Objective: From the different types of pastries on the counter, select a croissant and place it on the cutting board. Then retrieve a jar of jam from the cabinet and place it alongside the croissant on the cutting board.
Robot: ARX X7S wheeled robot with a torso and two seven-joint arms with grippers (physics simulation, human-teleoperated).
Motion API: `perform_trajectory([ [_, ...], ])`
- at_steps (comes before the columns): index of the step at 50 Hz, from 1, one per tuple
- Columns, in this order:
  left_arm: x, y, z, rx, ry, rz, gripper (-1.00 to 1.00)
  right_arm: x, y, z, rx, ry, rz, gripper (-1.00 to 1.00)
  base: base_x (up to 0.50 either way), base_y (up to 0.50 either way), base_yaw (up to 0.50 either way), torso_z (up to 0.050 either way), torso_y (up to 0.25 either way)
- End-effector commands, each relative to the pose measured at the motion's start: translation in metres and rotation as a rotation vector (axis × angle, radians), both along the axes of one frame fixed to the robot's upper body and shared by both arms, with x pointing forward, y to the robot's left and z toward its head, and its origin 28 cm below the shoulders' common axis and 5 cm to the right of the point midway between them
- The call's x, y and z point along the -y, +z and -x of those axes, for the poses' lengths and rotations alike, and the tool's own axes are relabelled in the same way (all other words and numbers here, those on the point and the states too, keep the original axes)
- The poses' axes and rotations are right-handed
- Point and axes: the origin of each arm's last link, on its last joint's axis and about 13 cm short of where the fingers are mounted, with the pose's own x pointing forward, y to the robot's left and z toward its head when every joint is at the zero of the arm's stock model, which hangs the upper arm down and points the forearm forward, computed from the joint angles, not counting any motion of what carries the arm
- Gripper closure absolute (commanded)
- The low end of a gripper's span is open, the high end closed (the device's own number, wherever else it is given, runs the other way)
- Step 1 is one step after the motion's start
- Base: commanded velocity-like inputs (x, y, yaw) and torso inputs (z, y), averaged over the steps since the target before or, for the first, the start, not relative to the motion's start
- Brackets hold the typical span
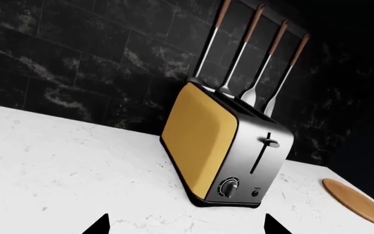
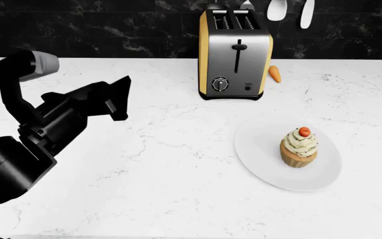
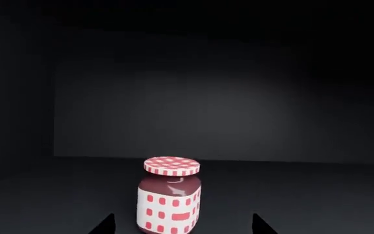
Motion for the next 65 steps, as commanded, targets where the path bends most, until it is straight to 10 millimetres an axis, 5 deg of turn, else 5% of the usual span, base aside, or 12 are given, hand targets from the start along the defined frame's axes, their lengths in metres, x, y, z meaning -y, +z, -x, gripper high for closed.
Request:
perform_trajectory([
  [1, -0.001, -0.003, -0.001, -0.007, -0.002, -0.003, -1.0, 0.003, 0.012, 0.003, 0.148, 0.018, -0.083, -1.0, 0.0, 0.0, 0.0, 0.0, 0.0],
  [39, 0.001, -0.005, -0.003, -0.013, 0.003, -0.014, -1.0, 0.015, 0.0, -0.005, 0.086, -0.014, -0.102, -1.0, 0.12, 0.02, 0.0, 0.0, 0.0],
  [52, 0.001, -0.005, -0.002, -0.01, 0.0, -0.017, -1.0, 0.015, 0.001, -0.001, 0.036, 0.133, -0.18, -1.0, 0.0, 0.0, 0.0, 0.0, 0.0],
  [65, 0.0, -0.007, -0.005, -0.02, 0.005, -0.022, -1.0, 0.02, -0.029, -0.024, -0.035, 0.12, -0.244, -1.0, 0.0, 0.0, 0.0, 0.0, 0.0],
])
